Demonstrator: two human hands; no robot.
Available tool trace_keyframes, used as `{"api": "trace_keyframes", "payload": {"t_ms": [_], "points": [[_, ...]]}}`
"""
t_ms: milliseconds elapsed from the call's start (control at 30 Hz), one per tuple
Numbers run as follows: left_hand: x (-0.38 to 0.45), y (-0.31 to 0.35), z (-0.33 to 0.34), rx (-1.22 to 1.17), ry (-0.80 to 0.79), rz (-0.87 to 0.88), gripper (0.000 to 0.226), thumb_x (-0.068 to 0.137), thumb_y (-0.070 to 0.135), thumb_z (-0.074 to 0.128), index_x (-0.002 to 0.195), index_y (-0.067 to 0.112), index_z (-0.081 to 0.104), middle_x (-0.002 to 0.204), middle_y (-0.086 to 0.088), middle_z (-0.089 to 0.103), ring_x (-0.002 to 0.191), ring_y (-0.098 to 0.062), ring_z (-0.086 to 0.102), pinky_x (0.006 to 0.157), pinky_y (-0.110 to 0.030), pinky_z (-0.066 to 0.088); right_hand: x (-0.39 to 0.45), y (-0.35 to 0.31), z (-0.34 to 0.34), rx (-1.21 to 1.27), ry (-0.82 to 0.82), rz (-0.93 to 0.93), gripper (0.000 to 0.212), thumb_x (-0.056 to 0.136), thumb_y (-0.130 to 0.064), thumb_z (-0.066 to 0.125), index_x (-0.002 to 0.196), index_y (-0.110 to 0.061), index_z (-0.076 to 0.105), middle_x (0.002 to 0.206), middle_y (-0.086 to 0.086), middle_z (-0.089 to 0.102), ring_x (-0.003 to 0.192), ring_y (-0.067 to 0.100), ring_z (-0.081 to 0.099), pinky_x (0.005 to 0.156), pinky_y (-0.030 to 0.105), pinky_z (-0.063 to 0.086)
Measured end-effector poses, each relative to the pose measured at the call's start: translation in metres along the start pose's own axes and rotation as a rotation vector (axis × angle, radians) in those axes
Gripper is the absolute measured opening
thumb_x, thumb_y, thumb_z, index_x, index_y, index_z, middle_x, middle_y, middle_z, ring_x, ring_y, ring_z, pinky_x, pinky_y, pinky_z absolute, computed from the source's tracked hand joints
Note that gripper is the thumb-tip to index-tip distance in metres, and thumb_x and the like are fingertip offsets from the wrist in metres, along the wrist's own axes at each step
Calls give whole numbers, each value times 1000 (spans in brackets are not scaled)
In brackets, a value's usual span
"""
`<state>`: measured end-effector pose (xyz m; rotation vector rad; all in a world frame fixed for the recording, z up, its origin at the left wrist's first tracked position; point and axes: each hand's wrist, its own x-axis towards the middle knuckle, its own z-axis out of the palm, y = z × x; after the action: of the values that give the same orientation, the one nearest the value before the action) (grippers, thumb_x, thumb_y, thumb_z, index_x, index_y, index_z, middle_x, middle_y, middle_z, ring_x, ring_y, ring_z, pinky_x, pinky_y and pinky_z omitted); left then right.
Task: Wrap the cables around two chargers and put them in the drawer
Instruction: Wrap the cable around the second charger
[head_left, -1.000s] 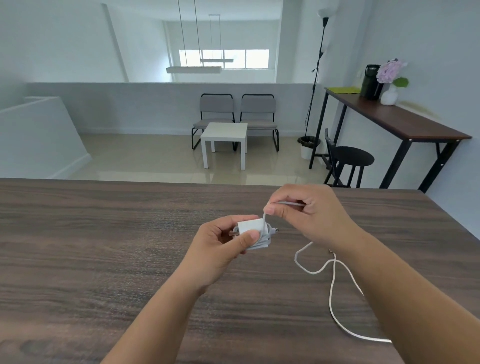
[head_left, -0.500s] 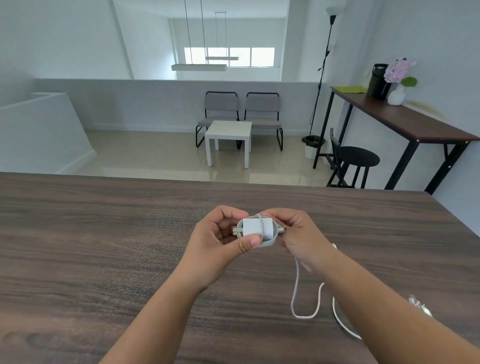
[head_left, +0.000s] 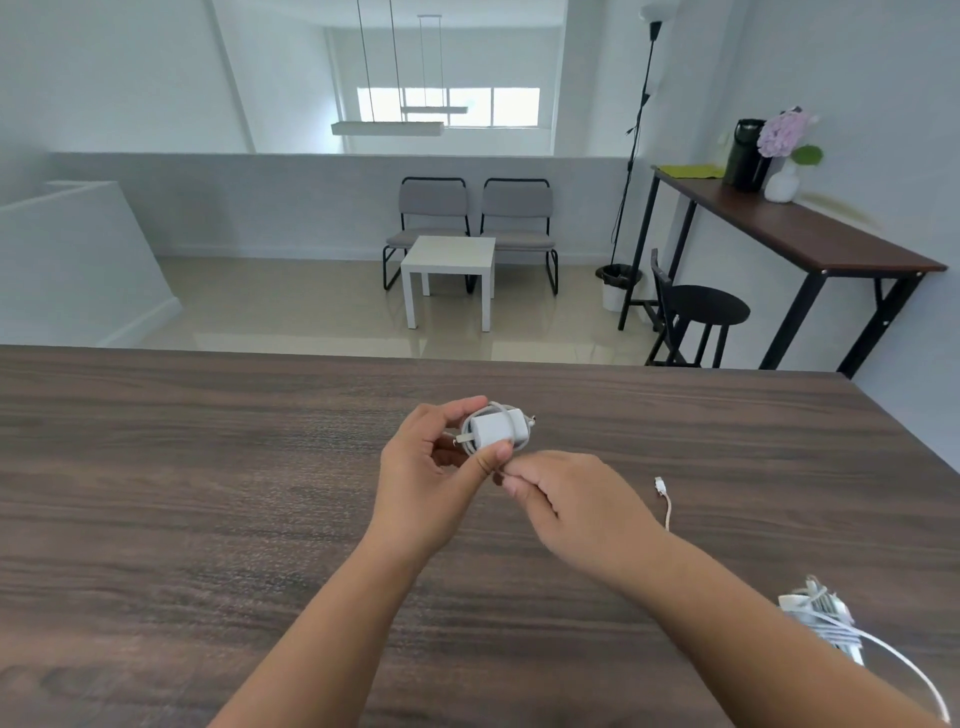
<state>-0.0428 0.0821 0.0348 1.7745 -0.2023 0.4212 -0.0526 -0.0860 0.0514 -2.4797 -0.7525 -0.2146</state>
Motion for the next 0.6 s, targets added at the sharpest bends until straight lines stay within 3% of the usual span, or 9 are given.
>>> {"api": "trace_keyframes", "payload": {"t_ms": [67,233,433,600], "points": [[1,0,-2,70,-29,63,41,72,39,80,111,38,66,99,5,65,77,-6,60,70,-15,50,2,2,-15,-65,-29,-6,21,96,-33,42,94,-26,61,81,-16,53,78,12,54,68,33,45],[3,1,-9,118,-108,91,42,72,35,81,112,31,69,100,6,65,75,-1,57,67,-12,46,8,6,-43,-162,-63,-98,22,95,-32,47,89,-19,63,80,-10,62,74,9,52,66,30,43],[4,4,-15,177,-214,157,45,73,32,83,116,26,71,98,6,63,74,-4,57,68,-13,46,15,6,-58,-231,-71,-169,19,93,-35,47,86,-26,61,80,-14,60,74,8,53,66,32,46],[3,8,-20,197,-334,190,46,71,32,85,115,27,72,95,7,64,77,-10,59,68,-17,47,26,6,-69,-138,-91,-217,10,89,-33,62,84,-27,69,80,-15,65,74,3,58,69,28,48]]}}
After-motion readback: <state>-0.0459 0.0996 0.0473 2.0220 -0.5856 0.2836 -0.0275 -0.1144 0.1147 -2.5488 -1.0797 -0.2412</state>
